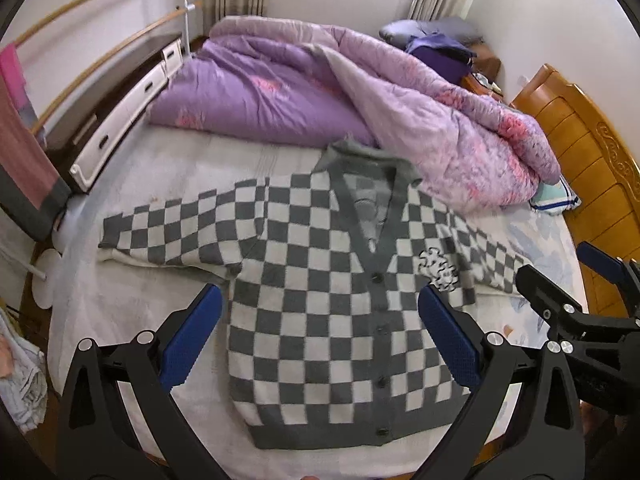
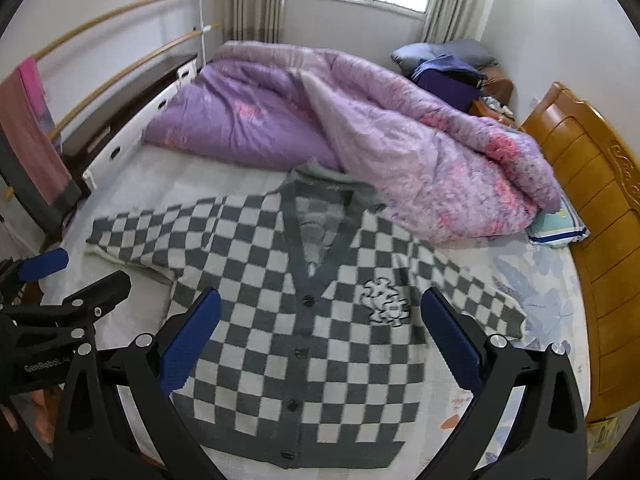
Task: Fold large clothes
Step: 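Grasp the cardigan sleeve cuff with the left tool while the right tool grasps the front panel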
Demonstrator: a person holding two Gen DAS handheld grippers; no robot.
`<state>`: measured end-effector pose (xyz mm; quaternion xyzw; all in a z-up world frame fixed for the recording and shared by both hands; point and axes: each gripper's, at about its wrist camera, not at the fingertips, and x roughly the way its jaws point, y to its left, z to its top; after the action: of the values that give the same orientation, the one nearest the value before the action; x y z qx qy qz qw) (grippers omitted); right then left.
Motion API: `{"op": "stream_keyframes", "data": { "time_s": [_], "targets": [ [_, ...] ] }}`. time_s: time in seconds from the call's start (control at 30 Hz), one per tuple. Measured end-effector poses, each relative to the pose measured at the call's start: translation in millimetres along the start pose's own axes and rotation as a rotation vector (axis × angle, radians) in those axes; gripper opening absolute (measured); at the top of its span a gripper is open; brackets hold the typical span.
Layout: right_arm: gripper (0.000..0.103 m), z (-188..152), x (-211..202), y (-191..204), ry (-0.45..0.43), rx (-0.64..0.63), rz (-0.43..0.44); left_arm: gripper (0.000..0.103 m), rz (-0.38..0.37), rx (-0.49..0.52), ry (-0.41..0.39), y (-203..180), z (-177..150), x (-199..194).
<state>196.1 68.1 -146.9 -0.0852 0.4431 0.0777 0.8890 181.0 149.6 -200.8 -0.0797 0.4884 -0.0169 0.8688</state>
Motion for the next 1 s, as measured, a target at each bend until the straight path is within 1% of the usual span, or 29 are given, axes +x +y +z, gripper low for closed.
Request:
{"op": "stream_keyframes", "data": {
  "time_s": [0.1,0.17,0.2,0.23,0.27,0.3,0.33,0.37,0.4,0.43,0.47,0.5,0.53,0.57,0.63,0.67,0.7,0.8,0.9,1.0],
  "targets": [
    [0.096,6,33,29,0.018,0.001,0.025,0.098,-0.009,-0.019,0.03,45,3,28],
    [0.096,12,58,46,0.033,0.036,0.067,0.098,-0.009,-0.044,0.053,82,5,52],
    [0.096,15,68,52,0.04,0.047,0.081,0.098,-0.001,-0.062,0.079,106,7,70],
    [0.094,18,85,63,0.053,0.06,0.097,0.098,0.005,-0.082,0.093,125,7,79],
    [0.091,21,97,71,0.065,0.067,0.108,0.098,0.027,-0.113,0.11,150,8,95],
    [0.085,24,113,80,0.08,0.075,0.123,0.098,0.045,-0.136,0.127,168,8,105],
    [0.072,27,133,91,0.108,0.075,0.133,0.098,0.059,-0.183,0.14,198,10,120],
    [0.06,30,149,101,0.13,0.076,0.146,0.098,0.06,-0.217,0.136,220,11,129],
    [0.057,31,161,109,0.144,0.081,0.159,0.098,0.062,-0.246,0.131,240,11,137],
    [0.049,33,175,117,0.161,0.083,0.169,0.098,0.073,-0.292,0.138,268,11,150],
    [0.038,34,195,127,0.185,0.086,0.185,0.098,0.083,-0.325,0.149,288,11,160],
    [0.032,34,206,134,0.196,0.089,0.198,0.097,0.075,-0.391,0.147,317,9,172],
    [0.023,34,224,142,0.216,0.087,0.212,0.097,0.063,-0.445,0.139,337,7,179],
    [0.018,33,235,148,0.233,0.087,0.224,0.097,0.055,-0.504,0.13,359,5,186],
    [0.014,29,263,159,0.264,0.103,0.252,0.088,0.004,-0.64,0.113,404,-2,203],
    [0.014,28,271,163,0.274,0.104,0.256,0.081,-0.003,-0.704,0.112,424,-5,211],
    [0.014,26,281,167,0.289,0.105,0.265,0.081,-0.028,-0.769,0.106,445,-9,220],
    [0.014,20,307,174,0.329,0.133,0.282,0.081,-0.025,-0.829,0.076,474,-13,232],
    [0.014,16,323,181,0.35,0.14,0.29,0.081,-0.054,-0.914,0.085,502,-21,252],
    [0.014,15,337,184,0.358,0.154,0.3,0.081,-0.065,-0.962,0.081,521,-27,264]
  ]
}}
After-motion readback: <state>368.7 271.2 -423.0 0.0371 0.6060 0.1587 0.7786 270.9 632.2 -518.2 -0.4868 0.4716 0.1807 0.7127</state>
